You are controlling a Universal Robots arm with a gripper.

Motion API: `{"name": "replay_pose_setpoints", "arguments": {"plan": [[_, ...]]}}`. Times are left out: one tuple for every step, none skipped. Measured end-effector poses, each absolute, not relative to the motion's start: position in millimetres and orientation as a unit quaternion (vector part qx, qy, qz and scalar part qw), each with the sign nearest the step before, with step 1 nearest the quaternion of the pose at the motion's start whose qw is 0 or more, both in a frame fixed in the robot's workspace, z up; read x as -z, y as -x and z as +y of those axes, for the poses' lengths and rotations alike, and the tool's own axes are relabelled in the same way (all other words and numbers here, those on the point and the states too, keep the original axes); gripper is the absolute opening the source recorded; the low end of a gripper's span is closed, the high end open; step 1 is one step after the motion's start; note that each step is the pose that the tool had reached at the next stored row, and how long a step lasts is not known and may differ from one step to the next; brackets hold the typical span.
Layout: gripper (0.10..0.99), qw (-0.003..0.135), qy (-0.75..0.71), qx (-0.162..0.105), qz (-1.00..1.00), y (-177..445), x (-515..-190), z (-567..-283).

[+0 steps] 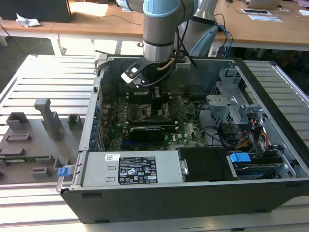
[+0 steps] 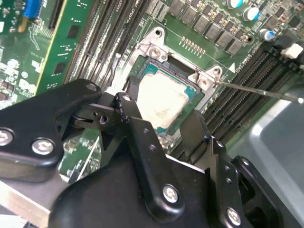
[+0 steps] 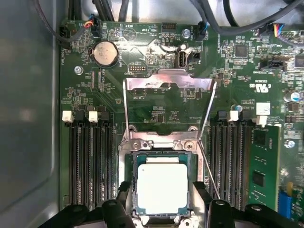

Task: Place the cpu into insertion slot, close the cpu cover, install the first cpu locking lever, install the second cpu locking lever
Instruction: 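Place the cpu into insertion slot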

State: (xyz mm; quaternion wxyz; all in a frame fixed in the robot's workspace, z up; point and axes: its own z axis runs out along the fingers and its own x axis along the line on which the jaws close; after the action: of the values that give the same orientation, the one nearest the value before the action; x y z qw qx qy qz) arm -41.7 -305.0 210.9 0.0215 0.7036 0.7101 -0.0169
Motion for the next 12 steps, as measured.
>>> {"name": "replay_pose_setpoints", "arguments": {"plan": [[0.600, 0.022, -0.704, 0.017, 0.710, 41.7, -210.8, -305.0], [0.600, 0.021, -0.704, 0.016, 0.710, 41.7, -210.9, -305.1], [0.533, 0.020, -0.704, 0.015, 0.710, 41.7, -210.9, -306.2], [0.471, 0.020, -0.704, 0.015, 0.710, 41.8, -210.9, -307.2], [0.412, 0.020, -0.704, 0.015, 0.710, 42.2, -210.9, -309.6], [0.353, 0.020, -0.704, 0.015, 0.710, 42.8, -210.9, -311.9], [0.353, 0.020, -0.703, 0.015, 0.710, 43.1, -210.9, -313.4], [0.290, 0.020, -0.703, 0.015, 0.710, 43.2, -210.8, -314.2], [0.231, 0.020, -0.703, 0.015, 0.711, 43.3, -210.4, -314.3], [0.169, 0.020, -0.703, 0.015, 0.711, 43.3, -209.5, -314.4], [0.110, 0.020, -0.702, 0.015, 0.712, 43.3, -208.9, -314.4], [0.110, 0.020, -0.702, 0.015, 0.712, 43.3, -208.3, -314.4]]}}
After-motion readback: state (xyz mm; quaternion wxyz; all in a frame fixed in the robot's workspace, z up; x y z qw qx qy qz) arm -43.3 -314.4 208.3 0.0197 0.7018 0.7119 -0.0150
